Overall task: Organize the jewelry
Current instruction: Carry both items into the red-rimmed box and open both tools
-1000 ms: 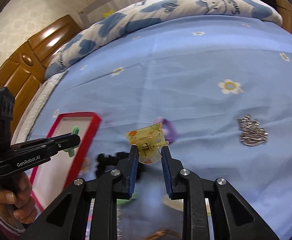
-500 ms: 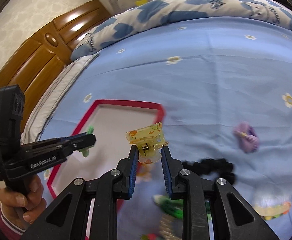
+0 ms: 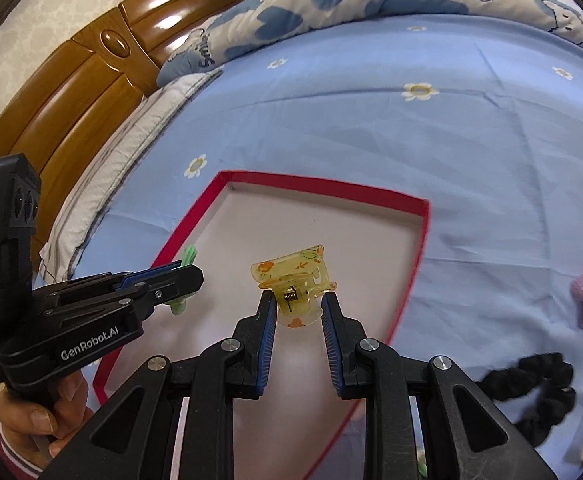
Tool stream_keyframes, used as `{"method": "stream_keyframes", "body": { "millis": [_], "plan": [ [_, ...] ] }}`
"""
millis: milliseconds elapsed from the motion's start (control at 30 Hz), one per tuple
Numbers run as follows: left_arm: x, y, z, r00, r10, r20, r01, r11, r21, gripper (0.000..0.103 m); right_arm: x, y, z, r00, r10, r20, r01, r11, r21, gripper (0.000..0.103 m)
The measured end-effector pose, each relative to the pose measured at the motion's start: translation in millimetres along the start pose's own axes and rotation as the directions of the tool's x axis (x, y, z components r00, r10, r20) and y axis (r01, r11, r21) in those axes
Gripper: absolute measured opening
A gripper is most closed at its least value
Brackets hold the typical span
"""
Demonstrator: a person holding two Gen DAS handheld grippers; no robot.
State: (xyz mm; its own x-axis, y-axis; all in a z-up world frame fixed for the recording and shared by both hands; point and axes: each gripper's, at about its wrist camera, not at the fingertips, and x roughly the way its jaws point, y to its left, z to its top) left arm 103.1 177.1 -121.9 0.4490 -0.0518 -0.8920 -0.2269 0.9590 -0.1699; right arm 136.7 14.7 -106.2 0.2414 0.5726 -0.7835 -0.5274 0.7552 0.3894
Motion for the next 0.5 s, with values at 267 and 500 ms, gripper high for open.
{"method": "stream_keyframes", "body": {
  "millis": [267, 500],
  "plan": [
    [11, 2, -1, 0.999, 0.029, -0.019, -0.029, 1.000, 0.006, 0.011, 14, -3, -1, 0.999, -0.017, -0.035, 0.017, 1.000, 0.002, 0.023],
    [17, 4, -4, 0.998, 0.053, -0.038, -0.053, 0.999, 0.002, 0.023, 18, -3, 0, 0.999, -0.020, -0.039, 0.020, 1.000, -0.002, 0.026]
  ]
}}
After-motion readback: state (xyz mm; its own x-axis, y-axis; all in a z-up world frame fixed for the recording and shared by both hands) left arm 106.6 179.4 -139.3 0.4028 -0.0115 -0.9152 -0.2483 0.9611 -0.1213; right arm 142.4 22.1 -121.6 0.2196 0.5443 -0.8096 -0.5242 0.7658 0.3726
